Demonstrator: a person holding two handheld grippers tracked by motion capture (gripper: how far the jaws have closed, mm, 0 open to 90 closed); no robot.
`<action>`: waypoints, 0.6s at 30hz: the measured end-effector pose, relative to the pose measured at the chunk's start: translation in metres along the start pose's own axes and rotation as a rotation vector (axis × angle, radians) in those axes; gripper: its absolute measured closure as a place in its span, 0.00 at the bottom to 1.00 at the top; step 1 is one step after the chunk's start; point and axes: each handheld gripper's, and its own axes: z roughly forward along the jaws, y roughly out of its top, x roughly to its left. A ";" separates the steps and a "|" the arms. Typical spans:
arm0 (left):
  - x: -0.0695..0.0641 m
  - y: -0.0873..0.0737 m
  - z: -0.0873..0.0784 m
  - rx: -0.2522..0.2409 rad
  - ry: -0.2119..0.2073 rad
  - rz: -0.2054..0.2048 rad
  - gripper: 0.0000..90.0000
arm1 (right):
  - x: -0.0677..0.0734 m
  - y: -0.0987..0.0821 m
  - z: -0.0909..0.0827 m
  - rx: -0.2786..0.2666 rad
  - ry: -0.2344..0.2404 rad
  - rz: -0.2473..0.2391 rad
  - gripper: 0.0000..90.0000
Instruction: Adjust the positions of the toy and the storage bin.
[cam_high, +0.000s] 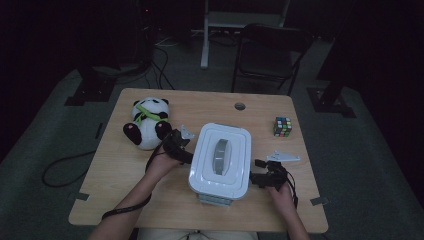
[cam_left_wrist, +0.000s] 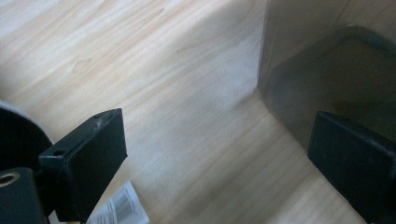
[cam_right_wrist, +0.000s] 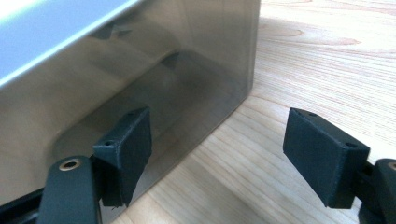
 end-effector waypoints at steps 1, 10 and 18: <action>0.001 0.001 0.001 -0.002 -0.004 -0.002 0.06 | 0.000 0.000 -0.001 0.003 0.003 0.002 0.26; 0.009 -0.006 0.007 -0.025 -0.019 -0.019 0.06 | 0.003 -0.001 -0.002 0.017 0.047 -0.013 0.25; 0.006 -0.011 0.001 -0.023 -0.010 -0.003 0.06 | -0.001 0.003 -0.001 0.017 0.043 -0.030 0.19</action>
